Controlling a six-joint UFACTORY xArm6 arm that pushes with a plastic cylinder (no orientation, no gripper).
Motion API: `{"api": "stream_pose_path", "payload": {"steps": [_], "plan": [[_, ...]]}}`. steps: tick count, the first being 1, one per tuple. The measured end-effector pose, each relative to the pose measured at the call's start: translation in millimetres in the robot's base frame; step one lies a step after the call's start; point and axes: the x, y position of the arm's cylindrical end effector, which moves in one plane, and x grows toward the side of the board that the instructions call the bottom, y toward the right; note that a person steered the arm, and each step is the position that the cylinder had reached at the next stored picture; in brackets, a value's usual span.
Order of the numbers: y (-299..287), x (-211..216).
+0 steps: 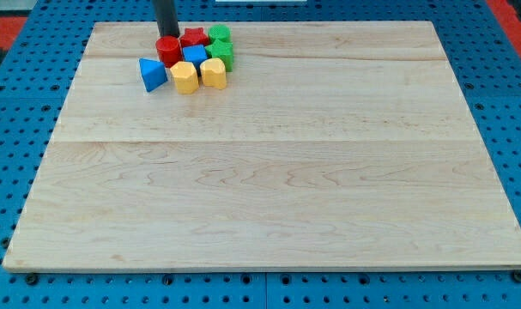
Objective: Nudge the blue triangle left a bit
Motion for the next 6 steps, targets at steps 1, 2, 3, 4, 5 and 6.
{"api": "stream_pose_path", "payload": {"steps": [1, 2, 3, 4, 5, 6], "plan": [[-40, 7], [-107, 34], [-120, 116], [-42, 139], [-2, 118], [-57, 115]]}}
